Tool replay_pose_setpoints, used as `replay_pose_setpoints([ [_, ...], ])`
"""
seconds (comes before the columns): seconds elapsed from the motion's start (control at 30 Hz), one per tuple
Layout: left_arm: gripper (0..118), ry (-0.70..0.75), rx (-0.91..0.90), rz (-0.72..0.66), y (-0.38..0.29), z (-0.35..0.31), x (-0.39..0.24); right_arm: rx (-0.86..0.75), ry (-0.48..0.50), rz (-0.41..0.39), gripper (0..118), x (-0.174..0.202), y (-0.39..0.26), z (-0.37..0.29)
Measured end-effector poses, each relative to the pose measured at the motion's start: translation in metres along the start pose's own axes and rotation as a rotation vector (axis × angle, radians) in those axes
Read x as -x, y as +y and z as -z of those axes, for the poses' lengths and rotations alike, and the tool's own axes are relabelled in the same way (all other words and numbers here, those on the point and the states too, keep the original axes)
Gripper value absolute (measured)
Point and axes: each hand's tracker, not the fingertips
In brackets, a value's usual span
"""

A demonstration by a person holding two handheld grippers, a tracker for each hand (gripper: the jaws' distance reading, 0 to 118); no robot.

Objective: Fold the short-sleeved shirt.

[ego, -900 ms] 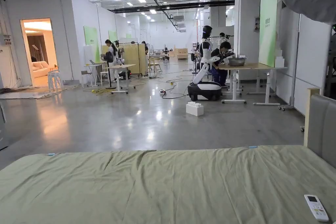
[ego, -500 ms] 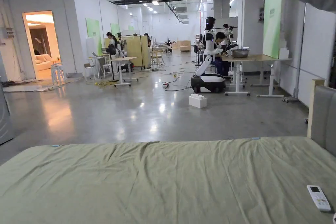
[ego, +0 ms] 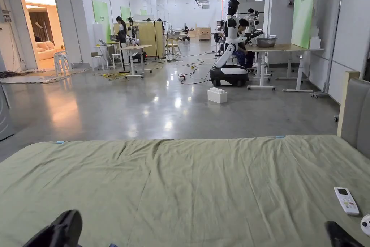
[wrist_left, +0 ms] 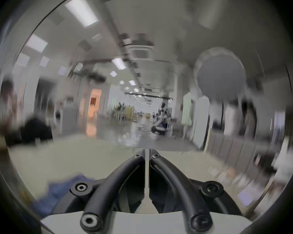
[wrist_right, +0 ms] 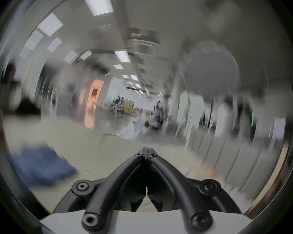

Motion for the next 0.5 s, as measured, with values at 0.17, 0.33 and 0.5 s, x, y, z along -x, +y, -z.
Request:
replay_pose_setpoints([
  [0.17,3,0.030,0.134,0.200,-0.038,-0.013,-0.002,0.170,0.047,0.146,0,-0.007,-0.058,0.002],
  [0.33,3,-0.026,0.085,0.163,-0.030,-0.011,-0.013,0.119,0.080,0.146,0,0.000,-0.054,0.003],
  [0.5,3,-0.034,0.087,0.217,-0.028,-0.009,-0.019,0.094,0.085,0.085,0,0.013,-0.050,-0.002],
])
